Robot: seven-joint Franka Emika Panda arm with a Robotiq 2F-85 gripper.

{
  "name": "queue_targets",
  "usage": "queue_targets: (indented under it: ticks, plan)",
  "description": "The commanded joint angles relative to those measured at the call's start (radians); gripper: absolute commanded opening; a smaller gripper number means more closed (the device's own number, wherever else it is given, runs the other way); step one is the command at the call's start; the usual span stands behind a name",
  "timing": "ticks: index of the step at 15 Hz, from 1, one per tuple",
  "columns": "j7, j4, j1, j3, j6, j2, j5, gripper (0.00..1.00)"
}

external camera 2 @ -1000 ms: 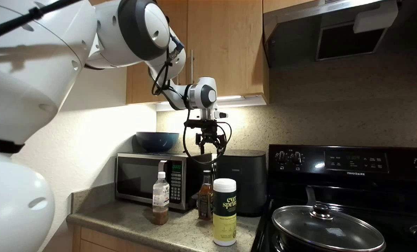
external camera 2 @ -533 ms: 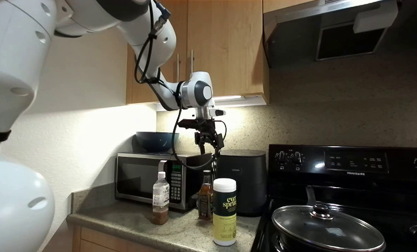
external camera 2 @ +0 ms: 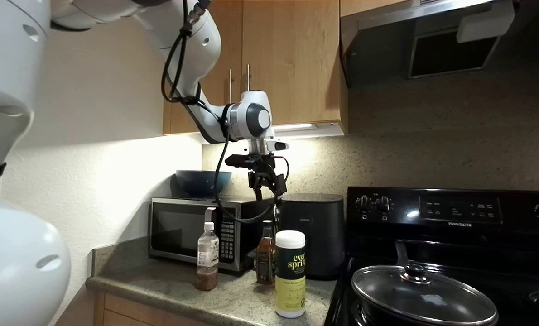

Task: Move the oil bottle to the back, the plastic bottle to the right and then bring the oil bottle back

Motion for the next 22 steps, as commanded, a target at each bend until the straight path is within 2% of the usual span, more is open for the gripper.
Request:
queue_targets:
  ticks: [1, 5, 11, 19, 22]
  plan:
    - [-0.061, 0.014, -0.001, 0.045, -0.064, 0.018, 0.011, 1.00]
    - [-0.054, 0.001, 0.040, 0.101, -0.126, 0.026, -0.050, 1.00]
    - [-0.090, 0.057, 0.095, 0.156, -0.218, 0.088, -0.070, 1.00]
    - [-0.247, 0.229, 0.121, 0.168, -0.326, 0.233, -0.071, 1.00]
    - [-0.287, 0.327, 0.127, 0.167, -0.398, 0.303, -0.061, 1.00]
